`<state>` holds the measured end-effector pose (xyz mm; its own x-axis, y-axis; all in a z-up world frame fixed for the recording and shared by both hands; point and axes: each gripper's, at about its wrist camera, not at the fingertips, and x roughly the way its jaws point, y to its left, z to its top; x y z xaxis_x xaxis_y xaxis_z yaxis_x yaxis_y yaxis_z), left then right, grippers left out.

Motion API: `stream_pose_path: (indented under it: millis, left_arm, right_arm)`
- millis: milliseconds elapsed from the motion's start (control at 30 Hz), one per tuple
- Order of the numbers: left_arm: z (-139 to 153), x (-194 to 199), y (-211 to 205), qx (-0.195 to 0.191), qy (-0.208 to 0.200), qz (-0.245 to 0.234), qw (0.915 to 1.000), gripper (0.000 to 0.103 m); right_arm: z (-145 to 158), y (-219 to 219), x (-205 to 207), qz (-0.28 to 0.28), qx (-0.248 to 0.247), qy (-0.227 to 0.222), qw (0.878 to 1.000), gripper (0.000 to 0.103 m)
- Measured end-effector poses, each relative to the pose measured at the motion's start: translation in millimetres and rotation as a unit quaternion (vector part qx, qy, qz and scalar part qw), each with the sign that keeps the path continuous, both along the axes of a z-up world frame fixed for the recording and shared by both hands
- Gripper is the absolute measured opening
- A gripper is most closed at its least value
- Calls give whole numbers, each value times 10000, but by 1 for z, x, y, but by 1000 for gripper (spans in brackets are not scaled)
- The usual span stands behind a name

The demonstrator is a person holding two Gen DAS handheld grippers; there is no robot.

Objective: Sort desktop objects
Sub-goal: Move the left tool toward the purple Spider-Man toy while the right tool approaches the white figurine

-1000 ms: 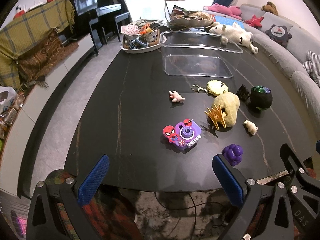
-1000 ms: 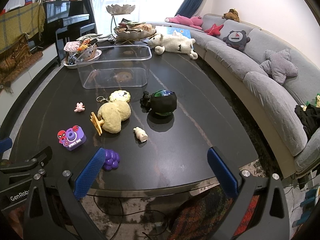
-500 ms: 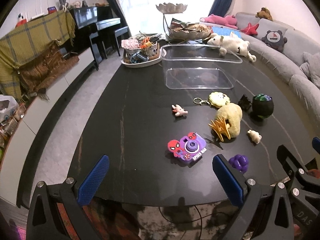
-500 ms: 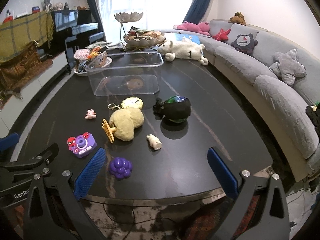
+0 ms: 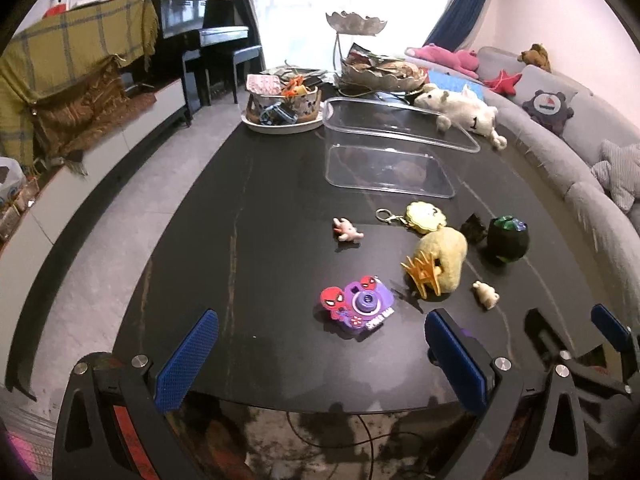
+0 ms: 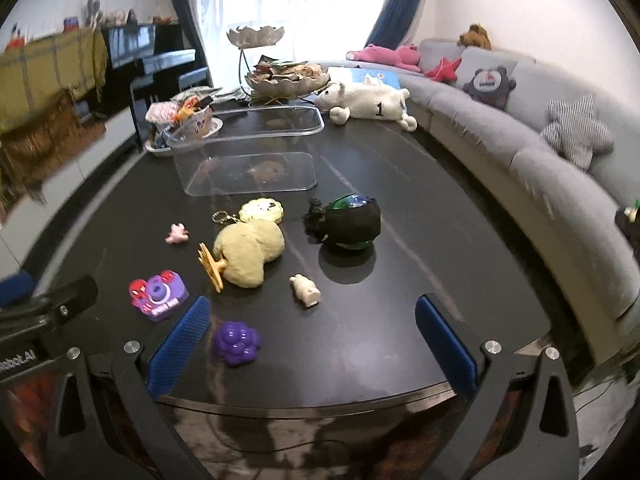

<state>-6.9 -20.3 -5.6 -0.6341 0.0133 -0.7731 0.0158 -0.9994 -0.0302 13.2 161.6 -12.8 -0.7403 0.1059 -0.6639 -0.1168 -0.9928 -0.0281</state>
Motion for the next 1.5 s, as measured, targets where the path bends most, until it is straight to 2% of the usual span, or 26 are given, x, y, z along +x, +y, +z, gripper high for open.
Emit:
stream_pose_path:
  millis: [167, 233, 367, 667, 833, 1067, 1167, 1300, 1500]
  left_arm:
    - [0, -2, -1, 152, -2, 74, 9999, 102]
    - [2, -2, 0, 134, 59, 177, 9997, 102]
    - [3, -2, 10, -35, 75, -3, 10000, 102]
    - [4, 8, 17, -189, 445, -4, 9988, 102]
    - [4, 10, 16, -215, 412, 94, 9989, 102]
    - [0, 6, 7, 15, 136, 61, 9999, 102]
    - [0, 7, 3, 194, 68, 110, 9997, 102]
    - [-2, 1, 1, 516, -222, -86, 9984, 101]
    - [0, 5, 8, 442, 213, -138, 9987, 101]
  right_arm:
    - [-2, 4, -1, -82, -71, -79, 9999, 102]
    - [-3, 2, -1, 38, -118, -122, 9998, 102]
    - [-4, -8, -1, 240, -62, -134, 9996, 102]
    - [0, -9, 2, 135, 224, -83, 9996, 102]
    - [-1, -9, 2, 169, 197, -96, 9996, 102]
    - [-1, -15, 3, 277, 251, -51, 9993, 101]
    - [1, -15, 3, 336, 157, 15, 9993, 100]
    - [3, -14, 4, 385, 67, 100, 9992, 99]
    - [4, -11, 4, 286, 84, 203, 9993, 98]
